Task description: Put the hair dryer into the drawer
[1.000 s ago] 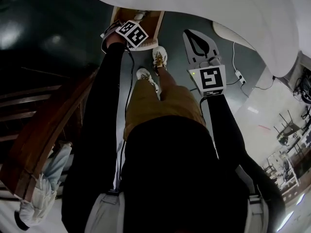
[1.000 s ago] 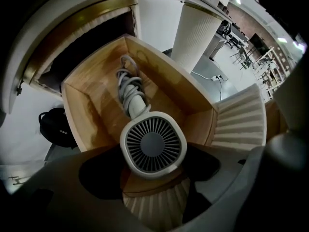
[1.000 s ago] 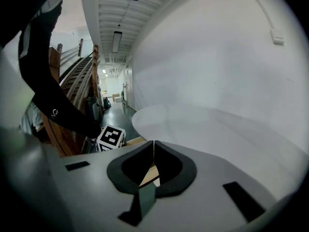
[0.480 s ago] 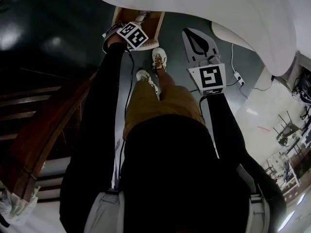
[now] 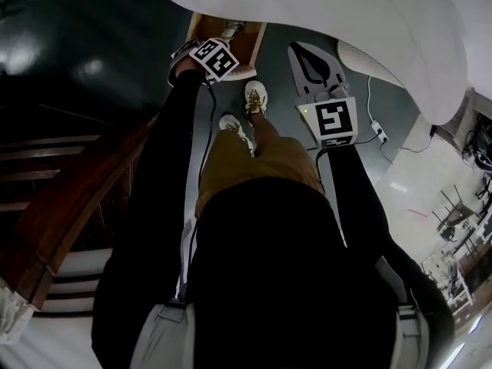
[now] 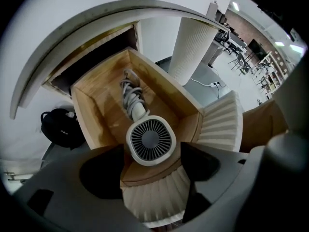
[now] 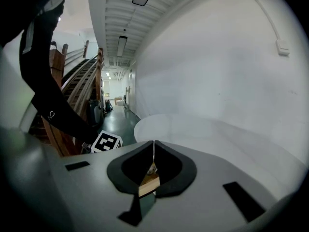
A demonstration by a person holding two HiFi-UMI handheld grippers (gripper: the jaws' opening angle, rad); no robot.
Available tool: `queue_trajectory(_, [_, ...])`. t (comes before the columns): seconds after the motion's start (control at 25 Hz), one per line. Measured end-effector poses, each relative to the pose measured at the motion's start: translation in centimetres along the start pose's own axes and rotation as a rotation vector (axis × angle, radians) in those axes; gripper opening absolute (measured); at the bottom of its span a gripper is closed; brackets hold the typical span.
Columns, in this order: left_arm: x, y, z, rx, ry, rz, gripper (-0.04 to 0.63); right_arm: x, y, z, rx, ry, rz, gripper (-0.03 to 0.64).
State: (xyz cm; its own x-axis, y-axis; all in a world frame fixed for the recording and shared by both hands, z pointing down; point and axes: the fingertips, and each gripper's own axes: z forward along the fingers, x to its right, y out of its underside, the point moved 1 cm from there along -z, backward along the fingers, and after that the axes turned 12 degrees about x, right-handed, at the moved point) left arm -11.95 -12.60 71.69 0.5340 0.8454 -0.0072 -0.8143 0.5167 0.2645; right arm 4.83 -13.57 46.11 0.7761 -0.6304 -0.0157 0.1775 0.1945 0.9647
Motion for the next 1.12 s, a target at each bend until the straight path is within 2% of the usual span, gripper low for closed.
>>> queue_trajectory(0.2, [-0.2,-0.9,-1.5,0.046,-0.018,-0.027,0.382,-0.1,-1.4,1.3,0.042,-0.009,0.001,0.029])
queue_trajectory(0.36, [0.8,-1.9,-3.2,0.108,0.001,-0.073,0.382,0.0,-2.3,1.9,0.062,0.003,0.01,0.029])
queue_trajectory(0.72, [1.6,-5.3,-8.0,0.257,-0.041,-0.17,0.382,2.0,-4.2,3.1,0.093,0.026,0.032,0.029])
queue_trajectory(0.84, [1.7,-6.6,-9.4,0.3,-0.064,-0.179,0.382,2.7,-4.8,3.7,0.11,0.022,0.077,0.029])
queue_trajectory(1.12, [2.0,-9.7,-12.2,0.412,-0.119,-0.191,0.382,3.2,-6.6,4.9,0.148,-0.016,0.102,0.029])
